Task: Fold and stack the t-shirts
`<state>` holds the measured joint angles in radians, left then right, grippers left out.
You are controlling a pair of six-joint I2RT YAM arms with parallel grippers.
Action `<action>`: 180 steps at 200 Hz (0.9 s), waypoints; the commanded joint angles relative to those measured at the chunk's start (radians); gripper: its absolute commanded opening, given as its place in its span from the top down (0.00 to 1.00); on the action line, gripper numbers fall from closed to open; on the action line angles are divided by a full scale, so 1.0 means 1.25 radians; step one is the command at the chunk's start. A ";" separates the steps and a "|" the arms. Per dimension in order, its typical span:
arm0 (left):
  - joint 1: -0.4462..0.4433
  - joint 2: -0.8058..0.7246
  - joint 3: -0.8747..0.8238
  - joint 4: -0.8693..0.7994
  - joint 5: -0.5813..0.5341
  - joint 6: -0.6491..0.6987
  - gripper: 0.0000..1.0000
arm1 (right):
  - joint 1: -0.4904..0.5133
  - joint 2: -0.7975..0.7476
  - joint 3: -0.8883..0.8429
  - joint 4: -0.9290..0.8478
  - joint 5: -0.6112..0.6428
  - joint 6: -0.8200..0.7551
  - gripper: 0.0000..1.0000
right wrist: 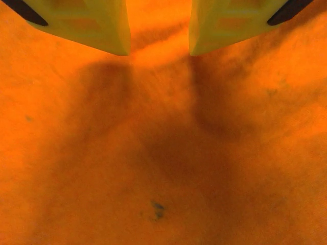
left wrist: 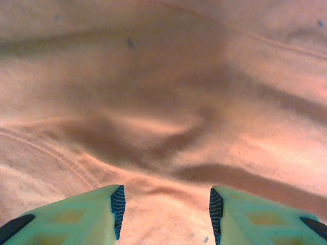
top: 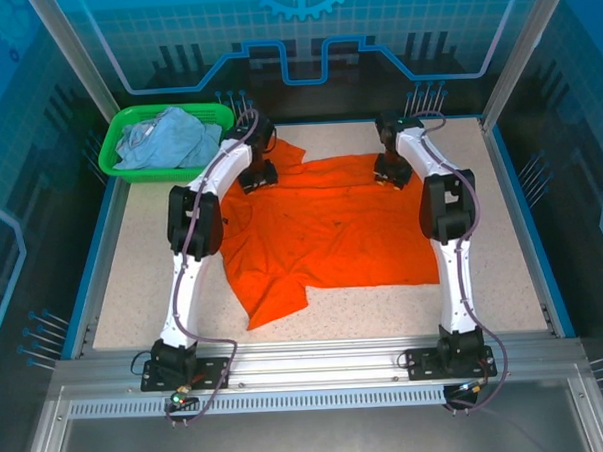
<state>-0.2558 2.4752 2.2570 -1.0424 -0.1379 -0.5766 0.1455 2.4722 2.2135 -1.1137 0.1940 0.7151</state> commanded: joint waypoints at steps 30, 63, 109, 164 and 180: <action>0.011 0.139 0.167 -0.064 0.054 -0.001 0.49 | -0.046 0.135 0.131 -0.101 -0.064 -0.003 0.63; 0.010 0.202 0.257 -0.020 0.138 -0.014 0.49 | -0.101 0.159 0.140 -0.096 -0.087 0.003 0.61; 0.001 0.268 0.307 0.127 0.249 -0.075 0.47 | -0.169 0.181 0.162 -0.083 -0.153 0.031 0.58; 0.016 0.290 0.388 0.277 0.256 -0.122 0.39 | -0.202 0.217 0.285 -0.048 -0.261 0.061 0.42; 0.031 0.244 0.389 0.285 0.265 -0.130 0.28 | -0.201 0.209 0.325 -0.036 -0.322 0.067 0.29</action>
<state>-0.2447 2.8082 2.7079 -0.7506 0.1604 -0.7040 -0.0994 2.6740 2.5607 -1.1858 -0.1032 0.7803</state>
